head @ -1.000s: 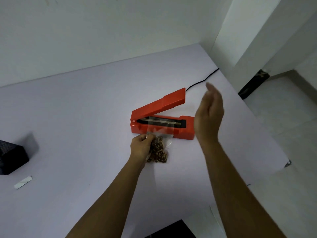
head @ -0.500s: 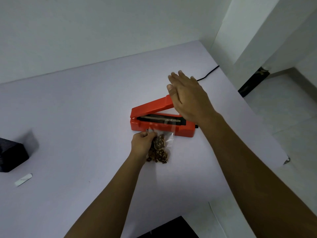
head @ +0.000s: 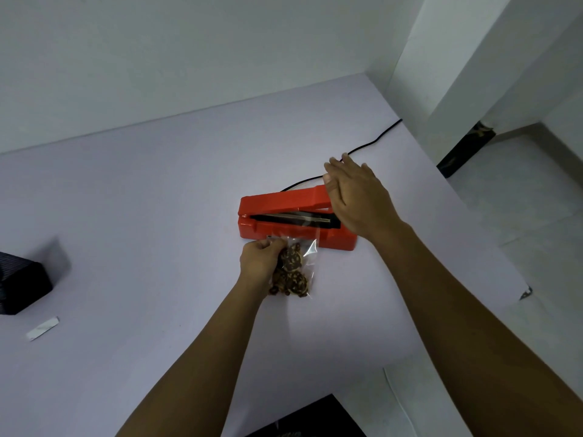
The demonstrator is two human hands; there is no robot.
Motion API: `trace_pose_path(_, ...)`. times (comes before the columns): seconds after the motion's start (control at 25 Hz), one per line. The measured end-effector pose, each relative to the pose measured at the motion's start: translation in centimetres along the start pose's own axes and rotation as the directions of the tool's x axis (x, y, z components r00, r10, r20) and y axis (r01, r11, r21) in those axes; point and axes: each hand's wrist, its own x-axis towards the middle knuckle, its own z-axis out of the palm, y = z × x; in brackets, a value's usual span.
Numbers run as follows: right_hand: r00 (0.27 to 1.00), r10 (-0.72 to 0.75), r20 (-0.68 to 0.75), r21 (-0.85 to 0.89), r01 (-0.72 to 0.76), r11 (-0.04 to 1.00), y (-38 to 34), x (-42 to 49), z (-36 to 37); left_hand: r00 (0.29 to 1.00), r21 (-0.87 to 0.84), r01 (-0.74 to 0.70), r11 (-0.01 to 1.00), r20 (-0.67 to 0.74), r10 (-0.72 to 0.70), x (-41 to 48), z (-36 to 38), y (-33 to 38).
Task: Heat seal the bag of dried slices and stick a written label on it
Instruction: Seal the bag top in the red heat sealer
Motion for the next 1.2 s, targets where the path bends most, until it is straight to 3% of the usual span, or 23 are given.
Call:
trace_pose_path(0.8, 0.988, 0.117, 0.102, 0.019, -0.12, 0.993, 4.1, -1.4, 5.2, 1.0, -0.008, 0.006, 1.0, 0.012, -0.006, 0.6, 0.5, -0.1)
trace_pose_path(1.2, 0.992, 0.119, 0.032, 0.054, -0.12, 0.991, 4.4, -1.3, 6.0, 0.98, -0.115, 0.015, 0.993, 0.201, 0.009, 1.1, -0.4, -1.3)
